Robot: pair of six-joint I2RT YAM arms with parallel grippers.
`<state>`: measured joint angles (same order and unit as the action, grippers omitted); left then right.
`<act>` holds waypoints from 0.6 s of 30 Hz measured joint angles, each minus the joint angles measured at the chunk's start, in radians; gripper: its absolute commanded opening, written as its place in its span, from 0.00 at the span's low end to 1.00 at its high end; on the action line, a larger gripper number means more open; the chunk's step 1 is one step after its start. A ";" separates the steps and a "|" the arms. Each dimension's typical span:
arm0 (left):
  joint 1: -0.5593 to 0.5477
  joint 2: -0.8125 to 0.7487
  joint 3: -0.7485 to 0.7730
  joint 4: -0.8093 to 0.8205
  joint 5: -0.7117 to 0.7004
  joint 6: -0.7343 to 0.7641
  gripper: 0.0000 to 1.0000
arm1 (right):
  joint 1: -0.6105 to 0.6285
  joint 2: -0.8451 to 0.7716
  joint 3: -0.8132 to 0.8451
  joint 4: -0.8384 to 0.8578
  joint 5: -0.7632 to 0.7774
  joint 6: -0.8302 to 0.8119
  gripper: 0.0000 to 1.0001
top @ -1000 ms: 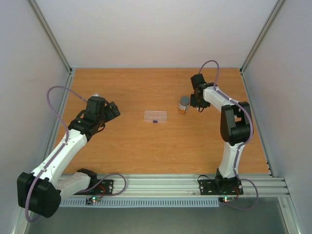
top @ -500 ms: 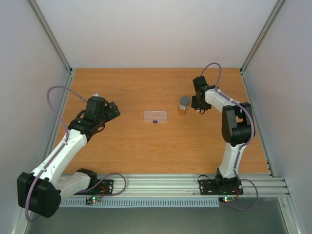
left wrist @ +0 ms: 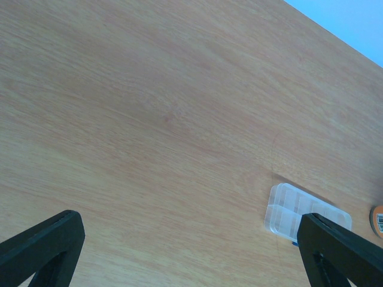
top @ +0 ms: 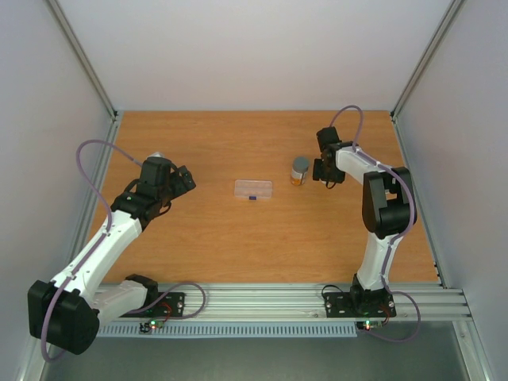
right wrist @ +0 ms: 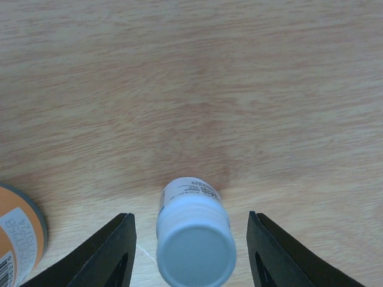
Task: Sort the pills into containers
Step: Place the pill bottle at the center of the board.
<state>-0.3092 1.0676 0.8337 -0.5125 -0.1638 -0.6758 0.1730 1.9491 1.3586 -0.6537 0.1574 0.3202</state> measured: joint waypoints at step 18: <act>0.000 0.000 0.000 0.000 0.011 -0.002 0.99 | 0.023 -0.210 0.103 0.029 0.041 -0.066 0.76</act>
<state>-0.3092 1.0676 0.8337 -0.5121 -0.1524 -0.6773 0.1963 1.7390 1.4612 -0.6247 0.1982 0.2539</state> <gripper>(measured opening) 0.995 0.746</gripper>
